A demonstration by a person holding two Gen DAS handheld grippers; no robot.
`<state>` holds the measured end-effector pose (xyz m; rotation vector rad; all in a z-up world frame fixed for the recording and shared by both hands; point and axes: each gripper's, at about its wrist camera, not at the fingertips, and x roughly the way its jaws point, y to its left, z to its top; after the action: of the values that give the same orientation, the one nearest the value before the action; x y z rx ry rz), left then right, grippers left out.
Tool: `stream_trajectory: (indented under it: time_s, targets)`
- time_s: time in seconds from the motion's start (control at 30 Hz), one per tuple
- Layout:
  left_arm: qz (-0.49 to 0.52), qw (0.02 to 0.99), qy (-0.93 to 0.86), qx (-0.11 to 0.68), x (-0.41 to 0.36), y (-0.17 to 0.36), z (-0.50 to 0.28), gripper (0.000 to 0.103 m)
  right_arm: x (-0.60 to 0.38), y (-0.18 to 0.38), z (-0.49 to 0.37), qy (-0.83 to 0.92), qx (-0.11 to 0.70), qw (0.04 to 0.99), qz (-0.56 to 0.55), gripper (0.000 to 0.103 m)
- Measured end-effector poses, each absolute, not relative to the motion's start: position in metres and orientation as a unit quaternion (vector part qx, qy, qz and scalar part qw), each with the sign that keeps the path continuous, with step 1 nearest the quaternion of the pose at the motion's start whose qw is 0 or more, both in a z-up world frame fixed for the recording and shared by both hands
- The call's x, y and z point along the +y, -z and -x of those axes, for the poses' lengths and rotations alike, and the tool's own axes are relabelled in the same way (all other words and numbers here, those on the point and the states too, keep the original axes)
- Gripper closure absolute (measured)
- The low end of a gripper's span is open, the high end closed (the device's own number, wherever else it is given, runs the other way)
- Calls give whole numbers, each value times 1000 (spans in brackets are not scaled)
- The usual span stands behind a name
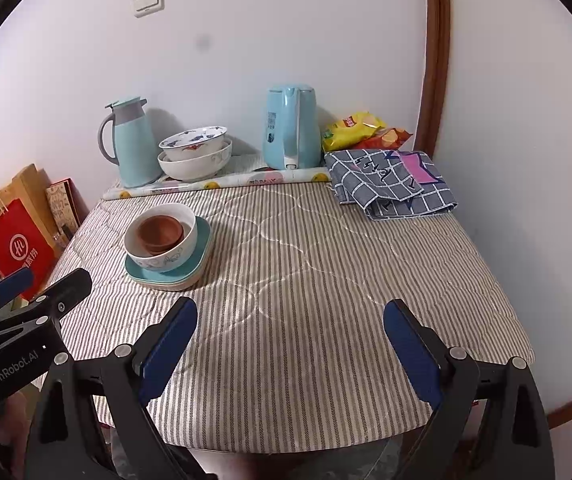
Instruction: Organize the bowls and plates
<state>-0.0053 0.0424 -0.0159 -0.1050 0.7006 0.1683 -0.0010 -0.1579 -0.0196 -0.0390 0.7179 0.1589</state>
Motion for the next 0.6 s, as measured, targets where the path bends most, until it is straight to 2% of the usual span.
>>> stream_trajectory:
  time_s: [0.6]
  targets:
    - [51,934,-85,344,45,14,7,12,-153,18,2,-81,350,933,19,10]
